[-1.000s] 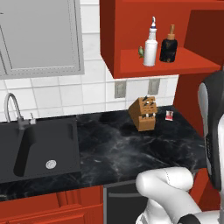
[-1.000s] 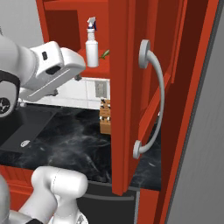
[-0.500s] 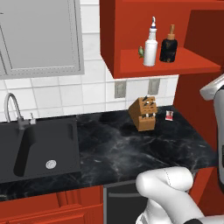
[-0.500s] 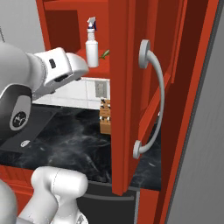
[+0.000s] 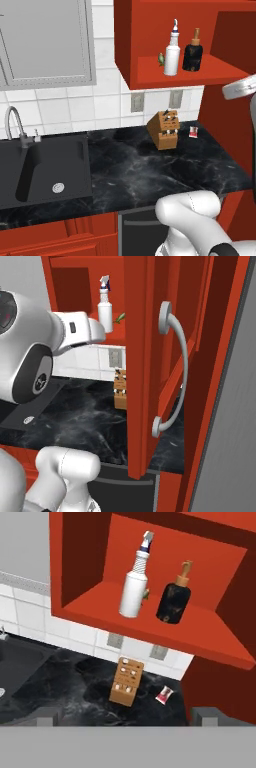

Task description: Pick the soap dispenser and spray from the cabinet and place them on the counter.

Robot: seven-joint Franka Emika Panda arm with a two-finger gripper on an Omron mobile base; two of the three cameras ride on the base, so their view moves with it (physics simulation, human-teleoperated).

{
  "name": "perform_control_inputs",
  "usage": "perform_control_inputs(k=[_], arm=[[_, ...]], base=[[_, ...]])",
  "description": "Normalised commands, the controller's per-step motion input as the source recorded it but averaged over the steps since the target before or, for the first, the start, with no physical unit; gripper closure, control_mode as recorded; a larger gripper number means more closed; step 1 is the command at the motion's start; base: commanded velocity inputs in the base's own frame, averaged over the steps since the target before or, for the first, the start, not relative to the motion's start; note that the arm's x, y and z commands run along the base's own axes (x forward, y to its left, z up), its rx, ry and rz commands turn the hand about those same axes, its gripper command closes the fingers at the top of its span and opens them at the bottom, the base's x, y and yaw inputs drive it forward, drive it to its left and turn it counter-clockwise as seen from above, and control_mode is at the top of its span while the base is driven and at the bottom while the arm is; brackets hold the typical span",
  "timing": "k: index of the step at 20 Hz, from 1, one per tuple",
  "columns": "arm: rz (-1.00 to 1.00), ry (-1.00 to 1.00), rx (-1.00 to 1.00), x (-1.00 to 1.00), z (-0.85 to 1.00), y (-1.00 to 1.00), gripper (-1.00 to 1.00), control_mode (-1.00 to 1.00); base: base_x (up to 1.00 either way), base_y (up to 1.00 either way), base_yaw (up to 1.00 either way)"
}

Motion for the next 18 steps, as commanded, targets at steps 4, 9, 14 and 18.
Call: perform_control_inputs(k=[4, 9, 14, 18], arm=[[0.0, 0.0, 0.23, 0.15, 0.12, 0.13, -1.0, -1.0], [0.0, -0.02, 0.1, 0.03, 0.0, 0.15, -1.0, -1.0], [0.0, -0.1, 0.01, 0.0, 0.0, 0.18, -1.0, -1.0], [-0.01, -0.11, 0.0, 0.02, 0.0, 0.15, -1.0, -1.0]], base=[[0.0, 0.0, 0.0], [0.0, 0.0, 0.0], [0.0, 0.0, 0.0], [0.0, 0.0, 0.0]])
